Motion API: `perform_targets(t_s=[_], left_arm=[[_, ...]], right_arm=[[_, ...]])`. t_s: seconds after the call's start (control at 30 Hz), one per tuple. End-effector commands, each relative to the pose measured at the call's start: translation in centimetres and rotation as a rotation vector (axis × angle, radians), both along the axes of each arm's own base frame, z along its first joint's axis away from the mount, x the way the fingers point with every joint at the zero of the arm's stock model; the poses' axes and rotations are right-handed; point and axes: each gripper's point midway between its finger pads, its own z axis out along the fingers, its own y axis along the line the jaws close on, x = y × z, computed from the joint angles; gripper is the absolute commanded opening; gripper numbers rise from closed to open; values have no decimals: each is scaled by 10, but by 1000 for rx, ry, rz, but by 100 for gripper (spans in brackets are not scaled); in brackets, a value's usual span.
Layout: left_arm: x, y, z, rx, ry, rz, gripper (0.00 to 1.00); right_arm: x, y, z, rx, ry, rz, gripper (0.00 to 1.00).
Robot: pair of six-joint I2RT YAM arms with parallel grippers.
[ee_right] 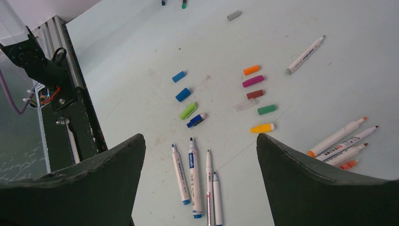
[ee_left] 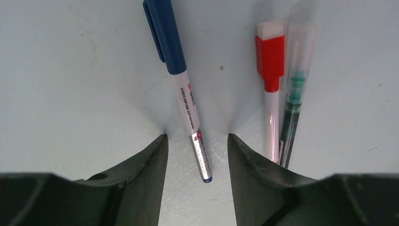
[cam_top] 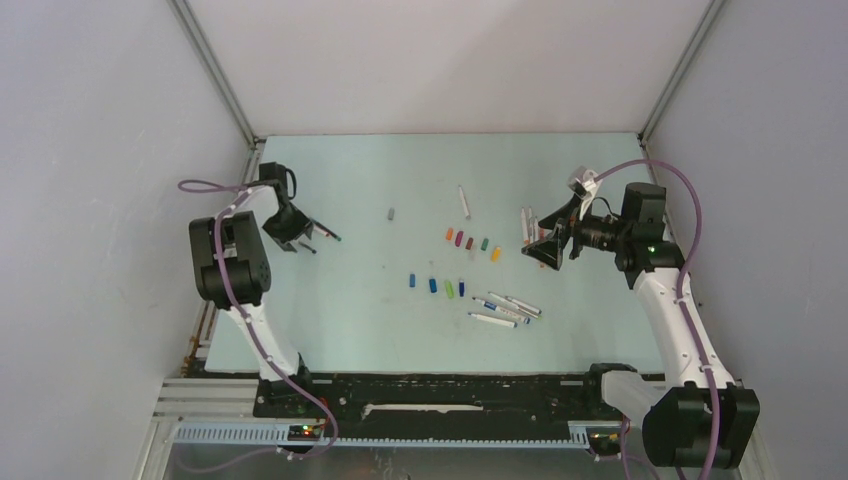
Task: Open the pen caps
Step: Pick up the pen from the center of the board.
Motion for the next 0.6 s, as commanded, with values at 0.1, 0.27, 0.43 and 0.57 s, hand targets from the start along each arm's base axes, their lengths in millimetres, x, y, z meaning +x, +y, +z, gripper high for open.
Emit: perform_targets(t_s=[0.1,0.27,0.43,0.57], left_arm=[[5,1,2,-16,24,-1,47],[2,-4,-5,-37,56,-19,39],[-7,-11,-9,-44,115,-69,27],[-18,-11,-6,-35,109,-78,14]], right_arm=[[4,0,8,13,-27,8,89],[3,0,10,19,-27,9,89],[0,2,14,24,-42,17,89],[-4,4,20,30,-58,28,88]])
